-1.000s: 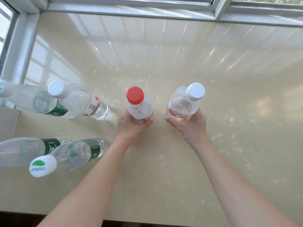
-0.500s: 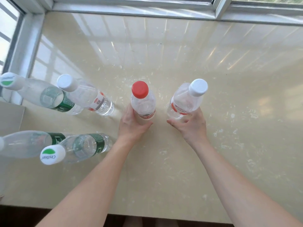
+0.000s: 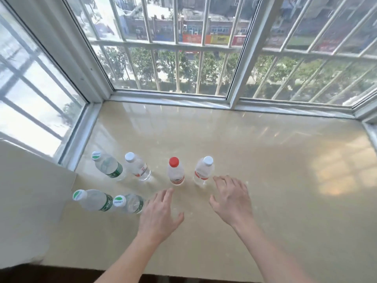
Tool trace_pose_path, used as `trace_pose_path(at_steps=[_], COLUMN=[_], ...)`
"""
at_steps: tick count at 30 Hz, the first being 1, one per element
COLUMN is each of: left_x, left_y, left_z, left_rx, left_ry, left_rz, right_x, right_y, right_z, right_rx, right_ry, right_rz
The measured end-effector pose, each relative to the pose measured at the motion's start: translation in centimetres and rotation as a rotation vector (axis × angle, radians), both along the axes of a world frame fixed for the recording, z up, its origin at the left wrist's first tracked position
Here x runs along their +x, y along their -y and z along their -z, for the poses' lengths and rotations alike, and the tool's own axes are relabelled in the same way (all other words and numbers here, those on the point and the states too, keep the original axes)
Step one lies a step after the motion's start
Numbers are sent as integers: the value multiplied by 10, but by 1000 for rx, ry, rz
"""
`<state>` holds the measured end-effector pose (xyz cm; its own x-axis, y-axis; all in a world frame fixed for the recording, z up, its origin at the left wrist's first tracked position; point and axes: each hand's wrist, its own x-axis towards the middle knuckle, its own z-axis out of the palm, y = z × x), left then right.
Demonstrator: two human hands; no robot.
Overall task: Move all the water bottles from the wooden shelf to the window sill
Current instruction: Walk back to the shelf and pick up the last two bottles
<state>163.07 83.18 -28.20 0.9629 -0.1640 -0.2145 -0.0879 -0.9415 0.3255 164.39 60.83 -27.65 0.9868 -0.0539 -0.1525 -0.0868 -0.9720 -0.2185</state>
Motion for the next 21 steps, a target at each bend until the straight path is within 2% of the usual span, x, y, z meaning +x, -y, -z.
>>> trace_pose_path(at_steps=[3, 9, 14, 21], left_x=[-3, 14, 23, 37], left_y=[2, -6, -4, 4], left_z=[-54, -137, -189, -227], left_rx=[3, -24, 21, 42], left_ry=[189, 383, 478, 531], left_rz=[71, 121, 188, 286], right_x=[-6, -5, -4, -16], right_y=[-1, -10, -18, -19], right_z=[-52, -147, -192, -226], right_rx=[-74, -71, -89, -135], right_ry=[112, 310, 374, 434], right_rz=[-89, -104, -99, -25])
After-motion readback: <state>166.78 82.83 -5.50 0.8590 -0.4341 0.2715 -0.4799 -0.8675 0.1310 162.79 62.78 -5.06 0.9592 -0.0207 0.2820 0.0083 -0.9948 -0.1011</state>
